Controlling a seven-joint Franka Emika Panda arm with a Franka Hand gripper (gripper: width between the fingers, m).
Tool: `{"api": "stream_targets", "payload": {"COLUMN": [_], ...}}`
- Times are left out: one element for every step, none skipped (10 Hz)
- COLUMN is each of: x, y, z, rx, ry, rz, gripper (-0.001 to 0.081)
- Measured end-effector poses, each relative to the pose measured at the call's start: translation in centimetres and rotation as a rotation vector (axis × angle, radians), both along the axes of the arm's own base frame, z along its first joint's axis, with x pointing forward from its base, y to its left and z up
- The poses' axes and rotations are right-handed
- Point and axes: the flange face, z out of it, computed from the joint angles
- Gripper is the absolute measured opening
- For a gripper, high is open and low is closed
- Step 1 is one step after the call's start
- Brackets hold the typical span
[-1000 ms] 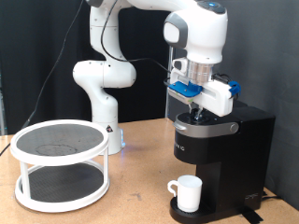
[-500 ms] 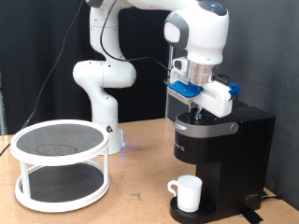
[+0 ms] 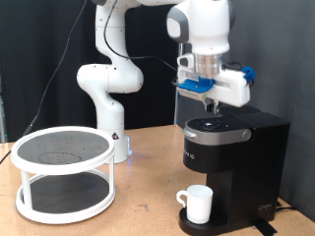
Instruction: Make a cup of coffee with the keurig machine
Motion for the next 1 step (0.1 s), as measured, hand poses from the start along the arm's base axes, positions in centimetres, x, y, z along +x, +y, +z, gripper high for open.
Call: {"api": "stream_targets", "payload": {"x": [-0.48], "y": [-0.28], "z": [0.86], "rx": [-0.006], "ry": [-0.004], "rz": [-0.005], "gripper": [0.0000]}}
